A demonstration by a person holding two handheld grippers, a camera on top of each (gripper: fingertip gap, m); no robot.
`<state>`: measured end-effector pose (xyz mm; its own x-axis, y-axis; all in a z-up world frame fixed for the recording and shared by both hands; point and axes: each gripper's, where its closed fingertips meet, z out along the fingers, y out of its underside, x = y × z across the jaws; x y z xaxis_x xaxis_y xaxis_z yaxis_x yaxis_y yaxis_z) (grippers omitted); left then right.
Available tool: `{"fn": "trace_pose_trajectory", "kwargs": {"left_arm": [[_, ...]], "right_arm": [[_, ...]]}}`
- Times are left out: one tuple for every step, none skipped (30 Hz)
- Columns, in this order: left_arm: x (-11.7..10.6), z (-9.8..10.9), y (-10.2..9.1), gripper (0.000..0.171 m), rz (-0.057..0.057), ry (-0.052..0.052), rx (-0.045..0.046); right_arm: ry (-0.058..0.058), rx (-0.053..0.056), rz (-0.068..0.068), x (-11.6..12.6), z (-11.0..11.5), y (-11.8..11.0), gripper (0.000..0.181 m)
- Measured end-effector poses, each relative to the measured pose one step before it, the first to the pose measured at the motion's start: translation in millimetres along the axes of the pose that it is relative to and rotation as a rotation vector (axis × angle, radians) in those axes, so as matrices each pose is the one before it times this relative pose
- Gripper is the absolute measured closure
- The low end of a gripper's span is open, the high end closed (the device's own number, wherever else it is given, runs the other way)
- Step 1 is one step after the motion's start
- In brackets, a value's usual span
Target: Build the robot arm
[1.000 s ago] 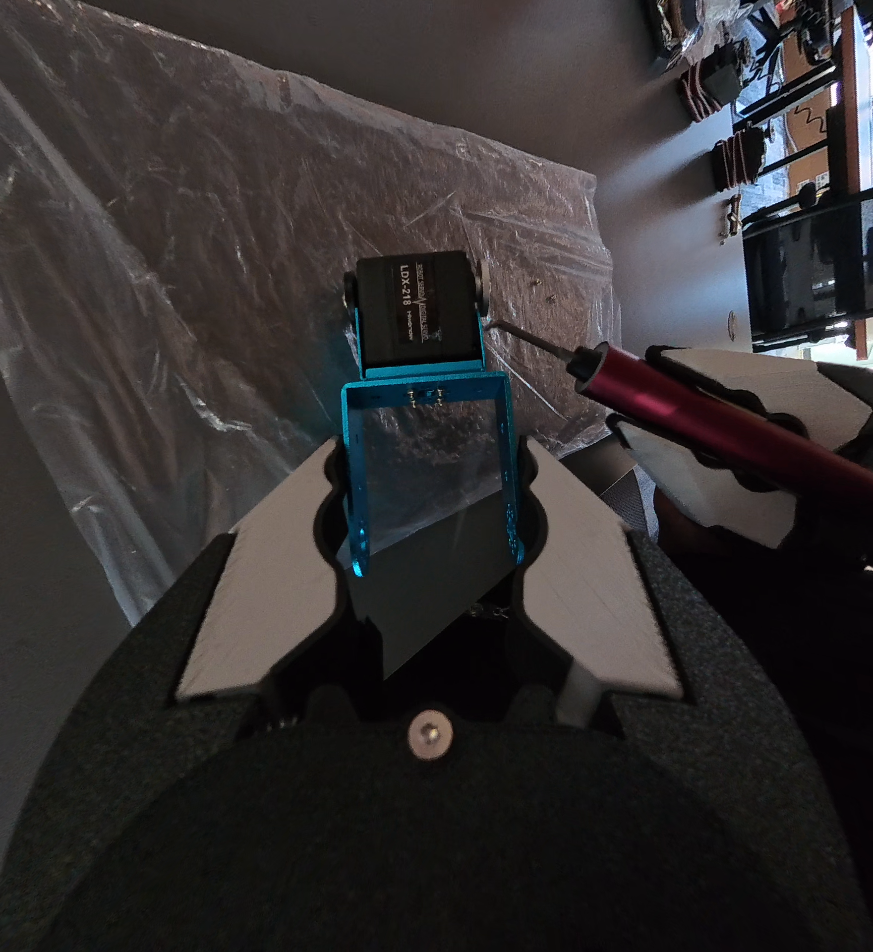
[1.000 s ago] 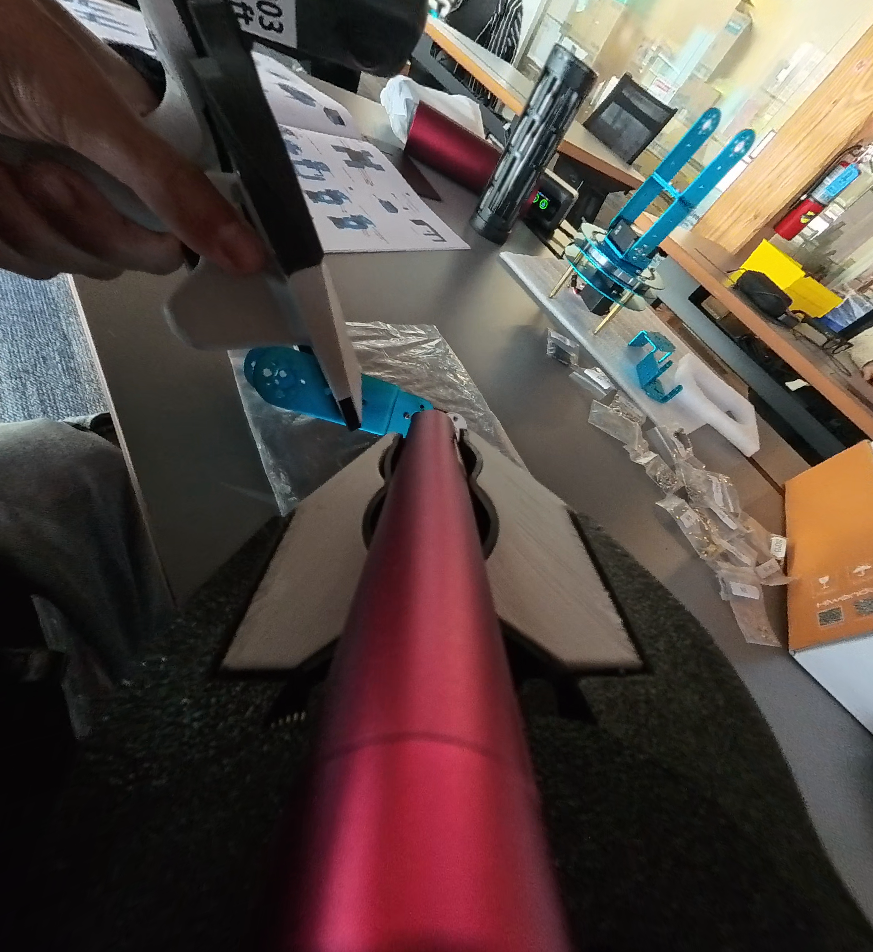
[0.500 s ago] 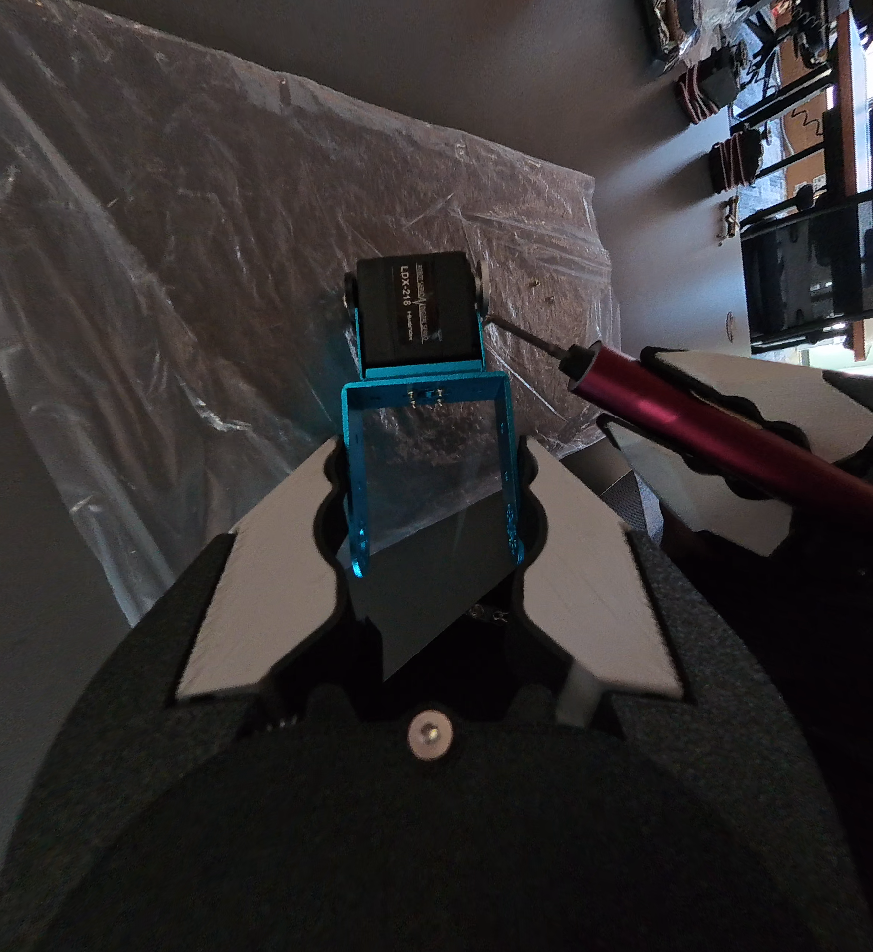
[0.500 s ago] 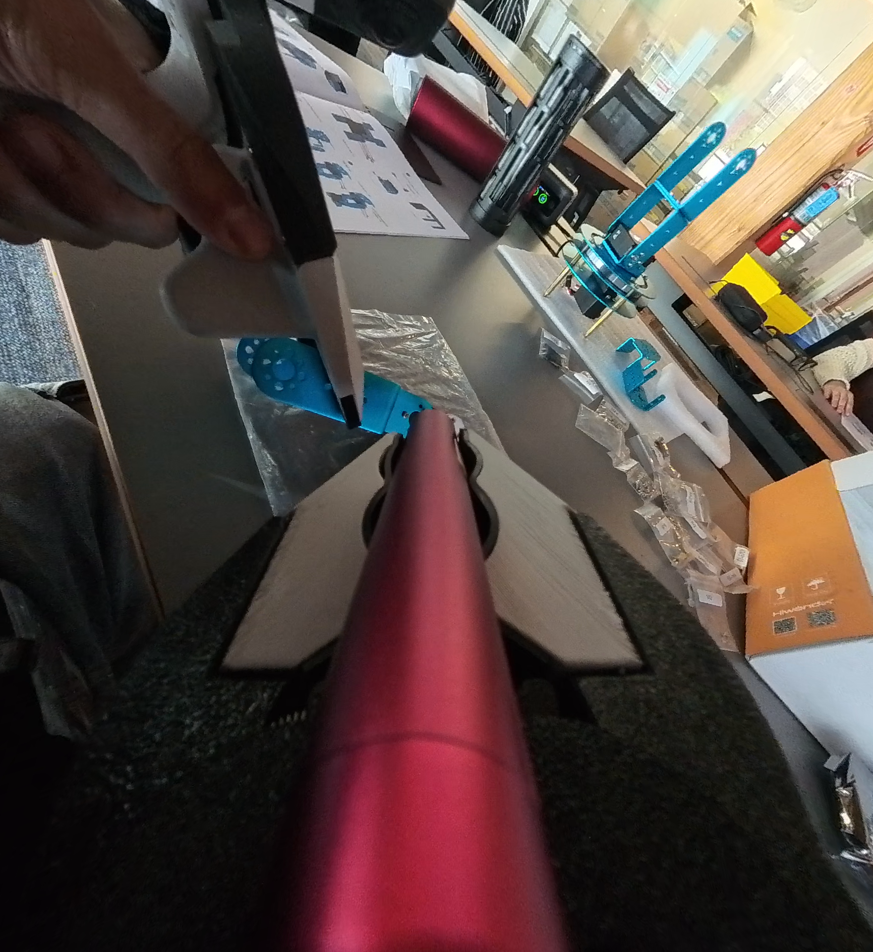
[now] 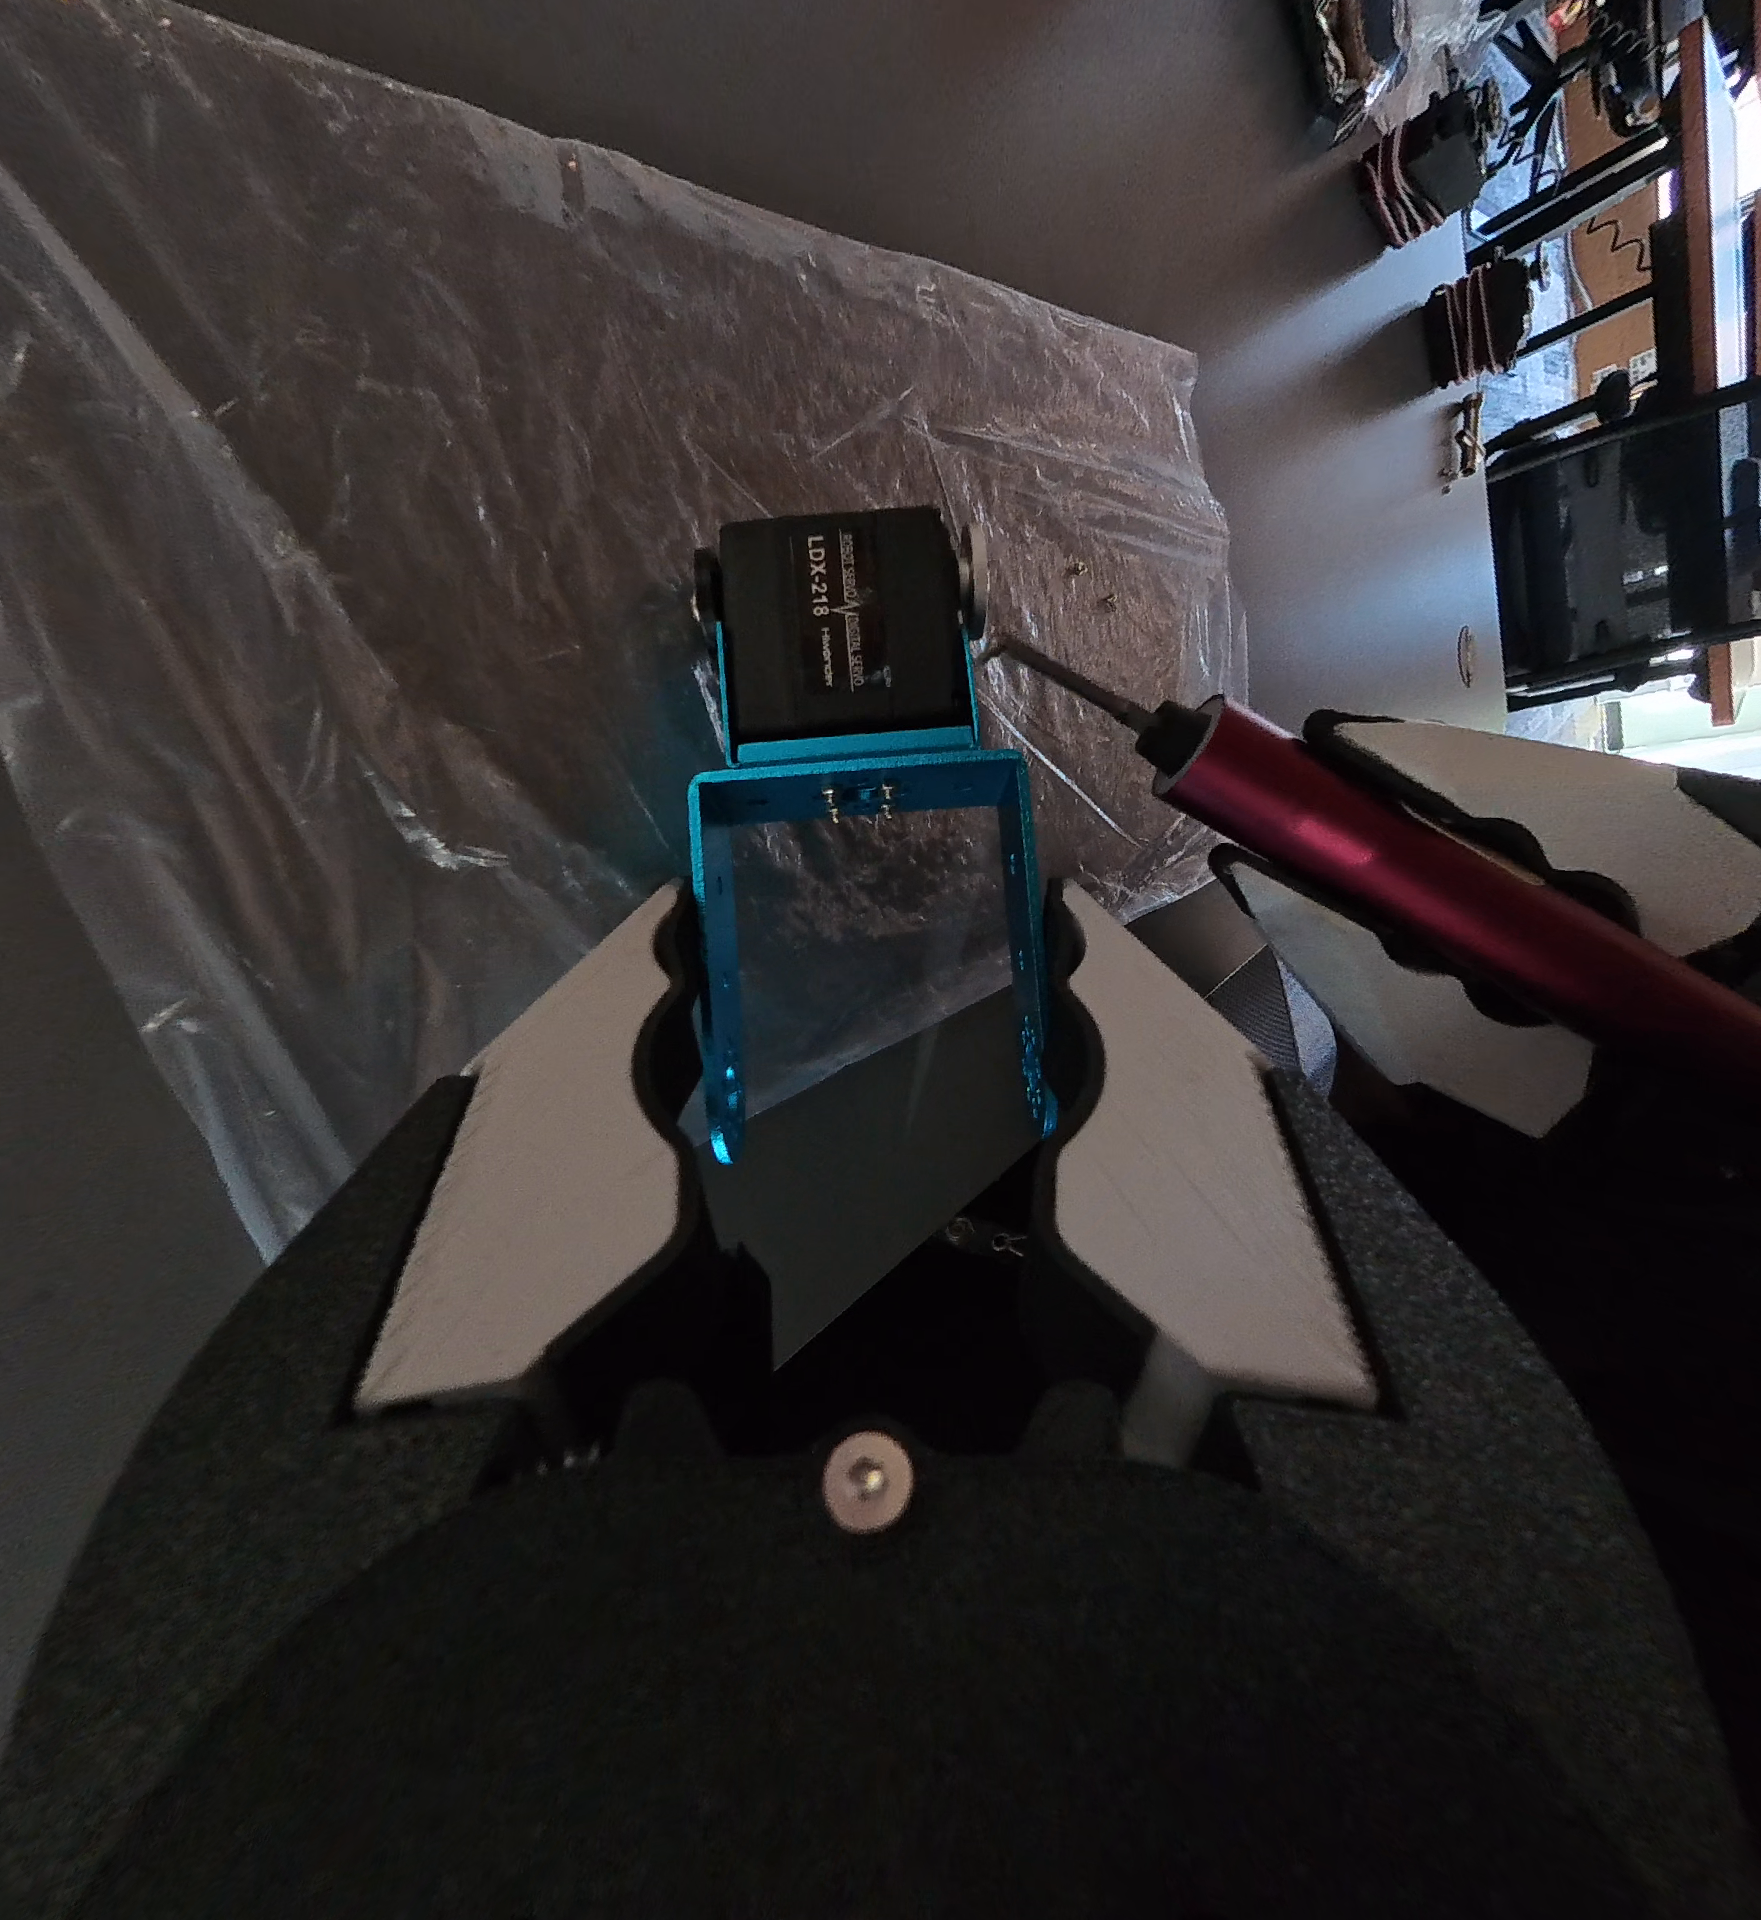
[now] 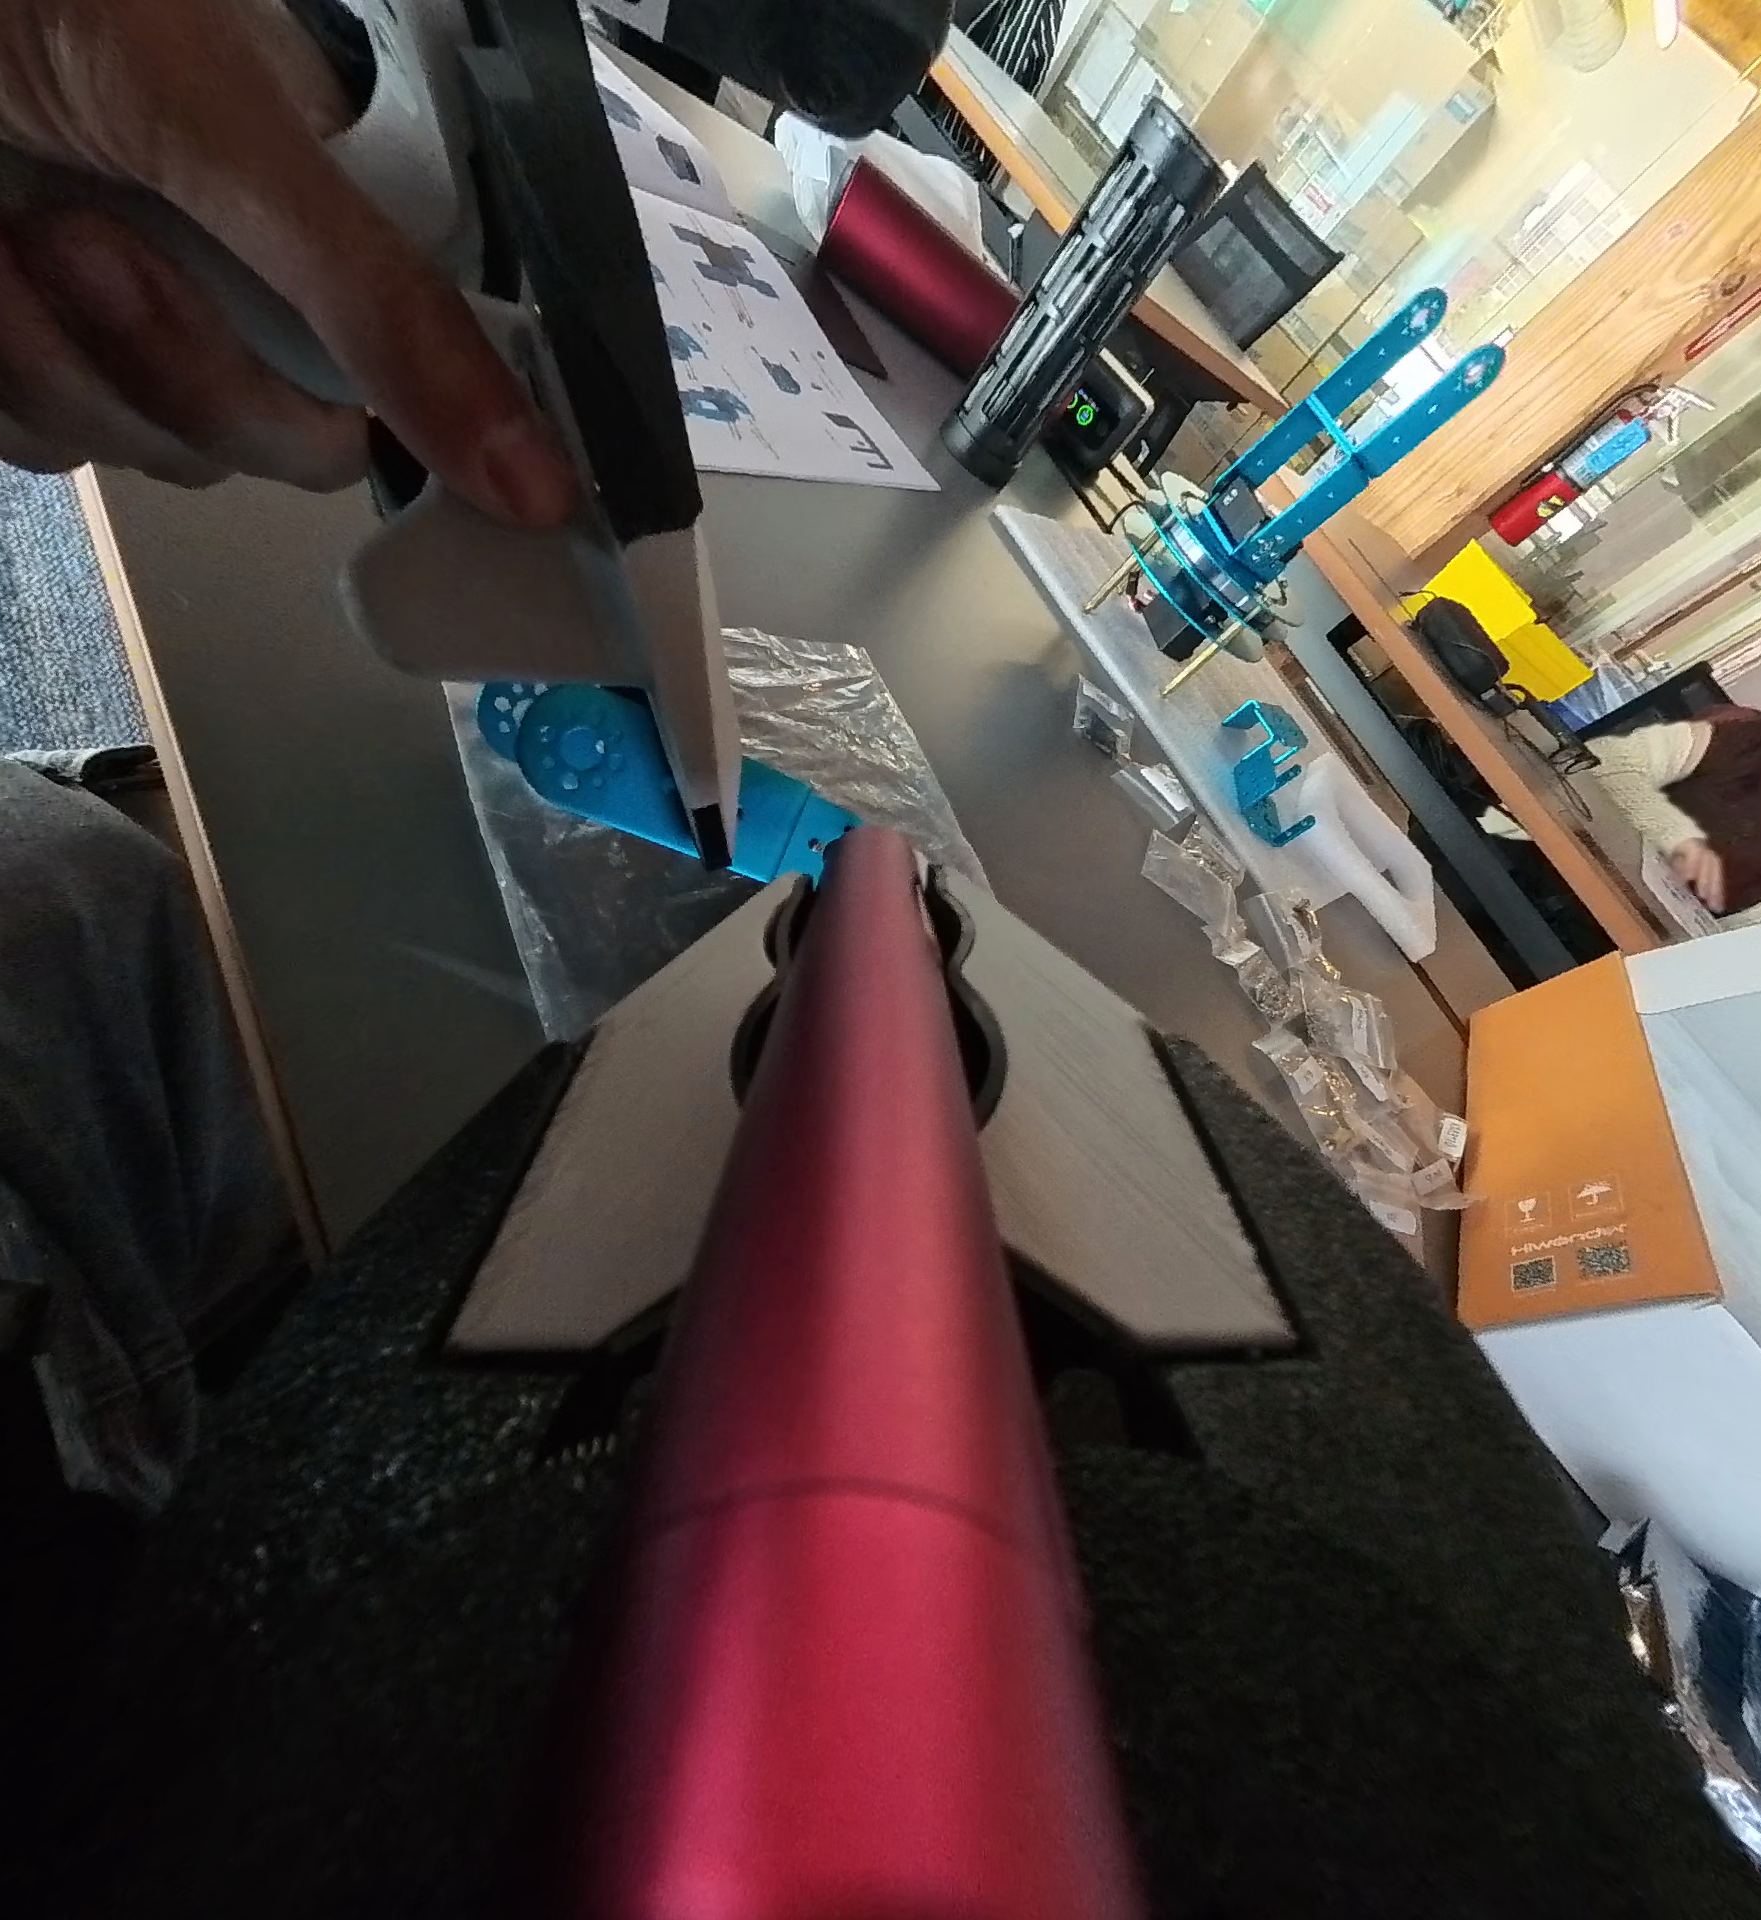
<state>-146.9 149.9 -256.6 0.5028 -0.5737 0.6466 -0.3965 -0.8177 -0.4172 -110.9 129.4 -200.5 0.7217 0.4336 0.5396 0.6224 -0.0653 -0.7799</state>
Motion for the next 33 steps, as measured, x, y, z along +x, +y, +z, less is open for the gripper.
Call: {"fn": "trace_pose_trajectory", "kwargs": {"left_arm": [[0.02,-0.07,-0.07,0.107,-0.0001,0.0008,0.00021],[-0.01,-0.03,0.01,0.108,-0.0009,0.0007,0.00080],[0.05,-0.01,0.00,0.107,0.0000,0.0003,0.00086],[-0.03,0.01,0.13,0.107,0.0003,0.0004,0.00021],[0.08,-0.11,0.00,0.108,-0.0010,0.0008,0.00056],[-0.11,-0.04,-0.02,0.107,-0.0010,0.0011,0.00097],[0.03,0.00,-0.04,0.107,-0.0009,0.0010,0.00027],[0.05,-0.15,-0.02,0.108,-0.0011,0.0009,0.00012],[0.01,-0.02,0.19,0.107,0.0004,0.0007,-0.00020],[0.02,-0.15,0.27,0.107,0.0010,0.0006,-0.00109],[0.01,-0.02,0.07,0.107,0.0010,0.0006,-0.00133],[0.02,-0.10,-0.01,0.107,-0.0001,0.0008,-0.00023],[0.10,0.02,-0.07,0.107,-0.0014,0.0012,0.00050],[-0.07,-0.01,-0.02,0.107,-0.0001,0.0007,0.00016],[0.05,-0.04,-0.04,0.107,-0.0006,0.0004,0.00055],[-0.02,0.05,-0.04,0.108,-0.0005,0.0004,0.00088],[0.02,-0.05,-0.03,0.107,-0.0001,0.0005,0.00046],[0.01,0.10,-0.12,0.107,-0.0007,0.0006,0.00056],[0.01,-0.01,-0.18,0.107,-0.0006,0.0005,0.00097],[-0.02,0.04,-0.04,0.107,-0.0003,0.0005,0.00084],[0.03,0.02,-0.05,0.107,0.0008,0.0007,0.00032],[0.04,0.04,-0.08,0.107,-0.0001,0.0002,0.00057],[-0.01,0.04,-0.08,0.107,0.0000,-0.0001,0.00056],[-0.01,0.01,0.08,0.107,0.0008,-0.0001,0.00002],[0.08,0.00,0.07,0.107,0.0023,-0.0007,-0.00051],[-0.03,0.04,0.01,0.107,0.0010,-0.0002,0.00048],[0.03,0.11,-0.01,0.107,0.0006,-0.0003,0.00040],[0.03,-0.06,-0.01,0.107,-0.0002,0.0005,0.00032],[-0.06,-0.06,-0.05,0.107,-0.0007,0.0008,0.00060],[0.09,0.08,-0.01,0.107,-0.0006,0.0008,0.00125],[0.10,0.01,-0.05,0.107,-0.0008,0.0003,0.00119],[-0.05,0.02,-0.04,0.107,0.0002,-0.0003,0.00028],[0.05,-0.08,0.04,0.107,-0.0002,0.0006,0.00002]], "right_arm": [[0.0013,-0.0043,-0.0042,-0.14,0.43,0.39,0.160],[0.0017,-0.0012,-0.0057,-0.23,0.22,0.20,0.160],[0.0004,-0.0016,-0.0036,-0.33,0.07,0.08,0.160],[-0.0014,-0.0009,-0.0003,-0.52,0.09,-0.05,0.159],[-0.0004,-0.0001,-0.0009,-0.32,0.15,-0.02,0.160],[-0.0012,-0.0007,-0.0007,-0.41,0.19,-0.08,0.159],[-0.0005,-0.0001,0.0000,-0.17,0.14,-0.12,0.160],[0.0006,-0.0011,-0.0024,-0.08,0.28,-0.10,0.160],[0.0001,-0.0012,-0.0031,-0.09,0.15,-0.16,0.161],[0.0008,-0.0001,-0.0012,0.10,0.02,-0.33,0.161],[0.0002,0.0018,0.0012,0.07,-0.06,-0.48,0.160],[-0.0017,-0.0007,0.0006,-0.22,-0.08,0.03,0.159],[-0.0006,-0.0018,-0.0012,-0.17,0.05,0.05,0.159],[0.0003,-0.0008,-0.0023,-0.10,-0.15,-0.07,0.159],[0.0004,-0.0006,-0.0013,-0.15,-0.13,-0.09,0.159],[0.0005,0.0006,-0.0006,-0.16,-0.30,-0.40,0.159],[-0.0004,0.0009,0.0010,-0.20,-0.37,-0.39,0.160],[0.0004,0.0008,0.0009,-0.01,-0.40,-0.31,0.159],[-0.0002,0.0012,0.0010,0.01,-0.31,-0.31,0.160],[-0.0010,0.0018,0.0030,-0.05,-0.36,-0.35,0.160],[-0.0031,0.0047,0.0038,-0.41,-0.37,-0.68,0.160],[-0.0051,0.0062,0.0083,-0.66,-0.21,-0.94,0.160],[0.0000,0.0002,0.0079,0.04,0.06,0.11,0.161],[-0.0003,0.0003,0.0035,0.02,0.35,0.42,0.160],[-0.0023,0.0000,0.0062,0.06,0.44,0.88,0.159],[-0.0073,0.0009,0.0126,-0.36,0.48,0.85,0.161],[-0.0128,0.0071,0.0219,-0.90,0.59,0.25,0.161],[-0.0039,0.0094,0.0224,0.69,-0.13,-0.18,0.161],[-0.0088,0.0074,0.0246,0.47,-0.30,-0.25,0.161],[-0.0093,0.0069,0.0233,0.48,-0.37,-0.40,0.161],[-0.0041,0.0025,0.0180,1.06,-0.45,-0.08,0.161],[0.0041,0.0004,0.0059,1.71,-0.57,0.10,0.161],[0.0082,-0.0035,0.0006,2.26,-0.63,0.59,0.161]]}}
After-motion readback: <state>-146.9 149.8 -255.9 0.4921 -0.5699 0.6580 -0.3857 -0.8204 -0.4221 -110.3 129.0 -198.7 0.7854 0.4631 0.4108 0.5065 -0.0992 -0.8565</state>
